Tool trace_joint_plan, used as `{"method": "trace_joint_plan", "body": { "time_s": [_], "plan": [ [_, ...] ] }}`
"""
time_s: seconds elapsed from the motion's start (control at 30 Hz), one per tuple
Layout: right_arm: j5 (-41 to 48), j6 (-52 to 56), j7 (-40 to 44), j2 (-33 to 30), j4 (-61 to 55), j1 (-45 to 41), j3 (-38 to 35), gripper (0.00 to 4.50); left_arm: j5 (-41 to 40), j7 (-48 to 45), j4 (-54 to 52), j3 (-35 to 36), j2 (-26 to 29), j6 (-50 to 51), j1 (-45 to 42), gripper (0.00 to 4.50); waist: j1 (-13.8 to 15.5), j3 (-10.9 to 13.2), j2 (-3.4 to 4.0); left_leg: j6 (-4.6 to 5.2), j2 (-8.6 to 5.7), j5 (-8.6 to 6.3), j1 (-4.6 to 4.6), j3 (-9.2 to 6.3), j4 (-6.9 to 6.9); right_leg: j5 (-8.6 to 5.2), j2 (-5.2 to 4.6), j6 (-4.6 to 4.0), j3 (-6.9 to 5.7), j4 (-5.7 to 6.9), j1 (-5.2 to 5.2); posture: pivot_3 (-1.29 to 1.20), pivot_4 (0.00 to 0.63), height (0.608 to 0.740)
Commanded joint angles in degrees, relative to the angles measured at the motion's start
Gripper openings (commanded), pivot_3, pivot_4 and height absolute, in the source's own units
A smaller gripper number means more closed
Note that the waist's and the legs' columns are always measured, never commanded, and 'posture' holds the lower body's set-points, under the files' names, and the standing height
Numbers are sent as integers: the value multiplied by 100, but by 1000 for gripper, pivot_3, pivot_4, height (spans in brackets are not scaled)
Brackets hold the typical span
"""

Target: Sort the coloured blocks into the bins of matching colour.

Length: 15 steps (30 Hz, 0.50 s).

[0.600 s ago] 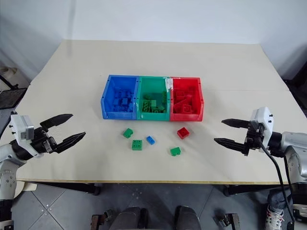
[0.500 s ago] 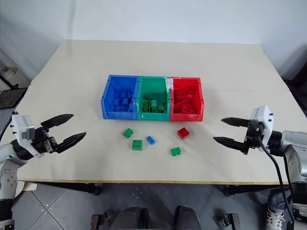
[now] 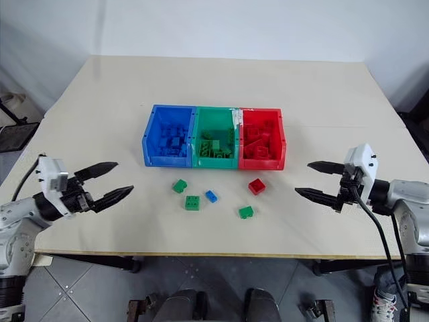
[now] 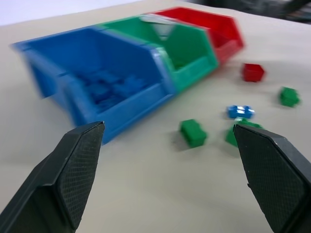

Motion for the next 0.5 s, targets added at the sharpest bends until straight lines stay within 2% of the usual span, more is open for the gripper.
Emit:
{"method": "trace_joint_plan", "body": {
  "time_s": [0.03,0.17,0.27,0.37,0.5],
  "plan": [
    [22,96,184,-479,-384,627,-639,4439,86,-318,205,-248,61,-59,-233,4496,38,0,0,1,-2,0,0,3,1,0,3,0,-3,-1,0,0,150,740],
    [-7,173,292,-808,-581,1377,-1165,4439,7,-850,581,-441,37,-140,-530,4496,73,-1,-4,7,-4,1,1,11,0,0,7,0,-14,-3,0,0,150,740],
    [20,266,169,-804,-743,1535,-1302,4439,-94,-1243,832,-451,-56,-339,-696,4496,50,-1,-5,7,-2,1,3,13,1,0,8,0,-20,-4,2,0,150,740],
    [-8,355,-1,-727,-864,1373,-1091,4439,2,-1489,997,-493,-19,-496,-749,4496,18,-1,-4,6,4,1,6,22,-1,0,7,0,-21,-3,-2,0,150,740],
    [-217,664,-288,-634,-739,729,-329,4439,12,-1733,1076,-426,43,-681,-652,4496,-16,-1,-4,5,6,2,7,21,2,0,6,0,-23,-1,-2,0,150,740]
  ]
}}
